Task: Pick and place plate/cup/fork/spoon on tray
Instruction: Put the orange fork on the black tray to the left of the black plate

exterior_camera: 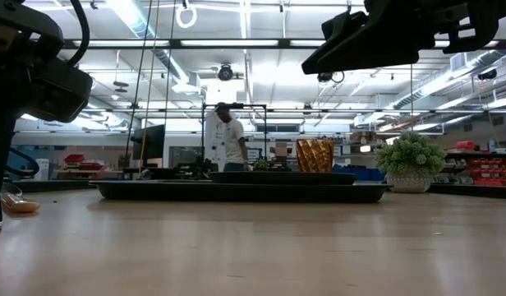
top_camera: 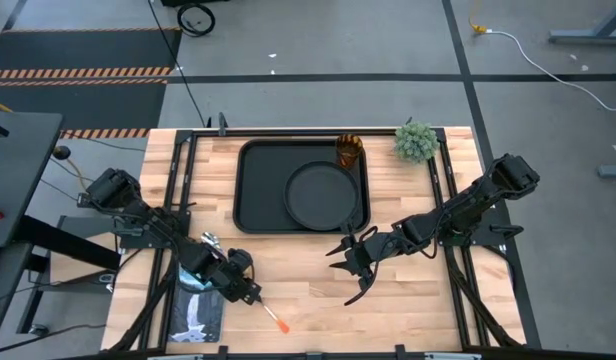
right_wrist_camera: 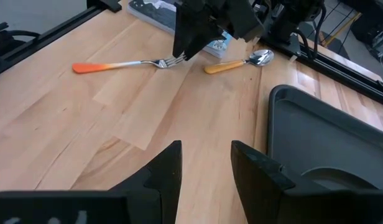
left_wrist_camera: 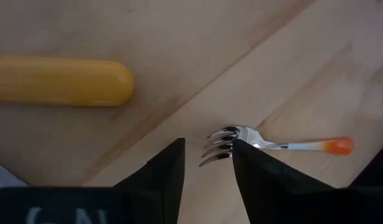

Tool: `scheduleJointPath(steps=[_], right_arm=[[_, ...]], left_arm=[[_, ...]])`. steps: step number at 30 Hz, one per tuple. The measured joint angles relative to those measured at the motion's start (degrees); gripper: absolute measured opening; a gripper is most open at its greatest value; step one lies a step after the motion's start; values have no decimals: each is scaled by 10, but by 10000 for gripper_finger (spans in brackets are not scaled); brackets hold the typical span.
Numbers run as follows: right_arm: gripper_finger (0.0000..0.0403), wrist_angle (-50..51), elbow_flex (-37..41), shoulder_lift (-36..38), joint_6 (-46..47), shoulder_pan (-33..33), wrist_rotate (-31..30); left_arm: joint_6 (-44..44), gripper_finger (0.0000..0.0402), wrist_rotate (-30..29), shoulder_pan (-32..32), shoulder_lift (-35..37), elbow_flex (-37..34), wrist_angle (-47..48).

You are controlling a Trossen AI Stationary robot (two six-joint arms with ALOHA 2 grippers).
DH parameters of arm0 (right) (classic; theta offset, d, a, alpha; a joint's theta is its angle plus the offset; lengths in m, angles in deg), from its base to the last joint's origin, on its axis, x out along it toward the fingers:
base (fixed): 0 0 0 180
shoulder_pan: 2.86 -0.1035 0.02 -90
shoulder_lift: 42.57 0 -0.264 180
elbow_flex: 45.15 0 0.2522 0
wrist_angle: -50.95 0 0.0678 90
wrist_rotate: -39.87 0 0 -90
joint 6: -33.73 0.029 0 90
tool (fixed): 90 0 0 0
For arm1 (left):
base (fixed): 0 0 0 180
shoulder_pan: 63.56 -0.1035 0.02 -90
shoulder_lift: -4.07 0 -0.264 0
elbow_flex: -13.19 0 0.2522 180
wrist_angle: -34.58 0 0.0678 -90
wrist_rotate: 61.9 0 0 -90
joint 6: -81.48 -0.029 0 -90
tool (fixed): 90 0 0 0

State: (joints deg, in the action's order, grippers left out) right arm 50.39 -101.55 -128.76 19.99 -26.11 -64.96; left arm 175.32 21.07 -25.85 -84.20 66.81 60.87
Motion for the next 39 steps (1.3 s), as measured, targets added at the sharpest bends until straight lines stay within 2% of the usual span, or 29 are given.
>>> scheduleJointPath(steps=[39], right_arm=[[145, -1, 0, 0, 0, 0, 0]], left_arm=[[11, 139, 2, -4, -17, 1, -4]])
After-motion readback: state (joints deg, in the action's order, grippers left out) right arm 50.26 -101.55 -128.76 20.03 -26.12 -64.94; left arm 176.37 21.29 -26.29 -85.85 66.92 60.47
